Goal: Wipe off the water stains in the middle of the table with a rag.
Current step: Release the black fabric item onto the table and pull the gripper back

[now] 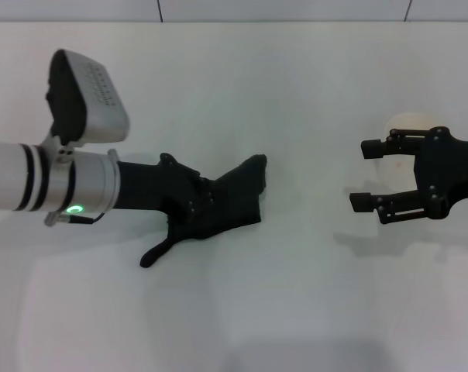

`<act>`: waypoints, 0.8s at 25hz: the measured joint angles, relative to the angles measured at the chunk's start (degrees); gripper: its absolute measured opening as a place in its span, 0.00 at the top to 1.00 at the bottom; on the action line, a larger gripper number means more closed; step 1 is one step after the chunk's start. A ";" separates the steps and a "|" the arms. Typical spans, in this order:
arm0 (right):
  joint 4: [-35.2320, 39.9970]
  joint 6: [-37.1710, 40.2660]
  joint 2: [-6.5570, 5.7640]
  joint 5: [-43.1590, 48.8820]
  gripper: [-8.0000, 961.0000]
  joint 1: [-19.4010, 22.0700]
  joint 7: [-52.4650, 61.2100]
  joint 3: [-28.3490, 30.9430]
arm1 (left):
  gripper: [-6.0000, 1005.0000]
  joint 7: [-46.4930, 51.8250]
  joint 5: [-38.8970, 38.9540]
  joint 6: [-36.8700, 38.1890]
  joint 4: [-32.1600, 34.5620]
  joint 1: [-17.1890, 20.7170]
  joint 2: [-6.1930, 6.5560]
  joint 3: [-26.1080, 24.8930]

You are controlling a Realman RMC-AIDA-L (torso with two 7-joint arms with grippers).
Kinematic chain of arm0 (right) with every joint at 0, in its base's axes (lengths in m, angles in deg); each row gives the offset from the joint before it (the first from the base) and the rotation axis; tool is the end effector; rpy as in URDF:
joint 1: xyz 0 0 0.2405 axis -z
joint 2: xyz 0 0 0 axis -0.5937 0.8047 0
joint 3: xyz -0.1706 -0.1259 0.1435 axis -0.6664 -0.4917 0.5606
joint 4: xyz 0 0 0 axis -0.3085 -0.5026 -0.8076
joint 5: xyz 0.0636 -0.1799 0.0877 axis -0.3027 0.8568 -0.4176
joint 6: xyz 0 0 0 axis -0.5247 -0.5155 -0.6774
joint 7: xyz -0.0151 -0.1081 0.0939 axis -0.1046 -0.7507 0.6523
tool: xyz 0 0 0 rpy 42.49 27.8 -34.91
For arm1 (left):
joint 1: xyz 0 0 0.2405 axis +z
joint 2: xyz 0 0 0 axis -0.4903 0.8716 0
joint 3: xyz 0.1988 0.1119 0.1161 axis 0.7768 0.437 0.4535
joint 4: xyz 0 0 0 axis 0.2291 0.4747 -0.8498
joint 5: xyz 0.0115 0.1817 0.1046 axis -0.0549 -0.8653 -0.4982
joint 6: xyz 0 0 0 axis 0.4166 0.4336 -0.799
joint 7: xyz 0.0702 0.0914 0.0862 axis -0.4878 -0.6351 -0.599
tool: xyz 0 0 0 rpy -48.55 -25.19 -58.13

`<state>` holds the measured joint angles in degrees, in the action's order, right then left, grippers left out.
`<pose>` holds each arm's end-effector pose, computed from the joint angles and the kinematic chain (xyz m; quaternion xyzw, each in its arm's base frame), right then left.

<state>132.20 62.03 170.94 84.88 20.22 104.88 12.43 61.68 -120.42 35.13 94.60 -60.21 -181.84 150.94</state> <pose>0.2229 0.3050 0.0474 -0.9652 0.1267 0.1933 0.1222 -0.2299 0.3515 -0.0670 -0.9793 -0.1475 -0.0624 0.1240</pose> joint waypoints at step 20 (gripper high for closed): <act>0.47 -0.32 0.02 0.00 0.13 -0.25 0.13 -0.49 | 0.52 4.63 -1.79 3.05 4.34 2.44 -0.23 -2.04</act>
<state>132.67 61.72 170.96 84.88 19.97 105.01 11.94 66.31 -122.21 38.18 98.94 -57.78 -182.07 148.90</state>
